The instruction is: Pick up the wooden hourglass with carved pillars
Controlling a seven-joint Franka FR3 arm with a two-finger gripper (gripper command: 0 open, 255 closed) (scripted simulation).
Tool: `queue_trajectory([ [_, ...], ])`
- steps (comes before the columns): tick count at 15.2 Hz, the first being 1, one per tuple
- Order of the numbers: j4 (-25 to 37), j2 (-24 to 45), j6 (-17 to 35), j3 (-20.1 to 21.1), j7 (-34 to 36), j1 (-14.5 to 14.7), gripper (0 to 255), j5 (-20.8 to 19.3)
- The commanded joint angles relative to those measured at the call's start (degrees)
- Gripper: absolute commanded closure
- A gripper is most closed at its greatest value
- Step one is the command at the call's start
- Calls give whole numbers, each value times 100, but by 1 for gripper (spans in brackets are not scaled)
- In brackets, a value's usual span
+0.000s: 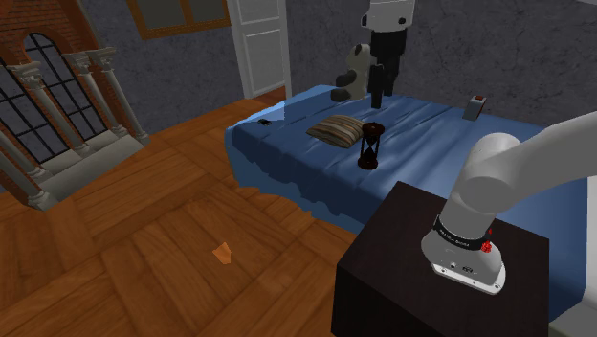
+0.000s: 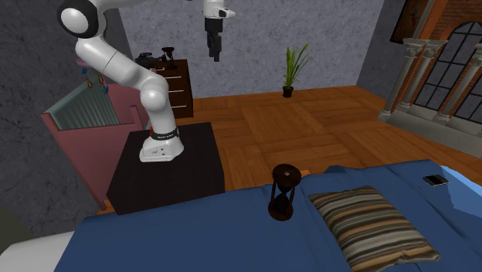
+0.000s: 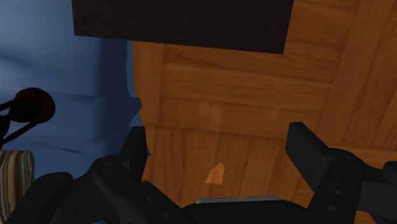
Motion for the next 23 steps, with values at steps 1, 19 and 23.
queue_trajectory([
  [1,0,0,0,0,0,0,0,0],
  [19,-686,1502,2422,-1868,-1699,-740,0,-1092],
  [23,-529,2140,2964,-2290,-2096,-833,0,-1132],
])
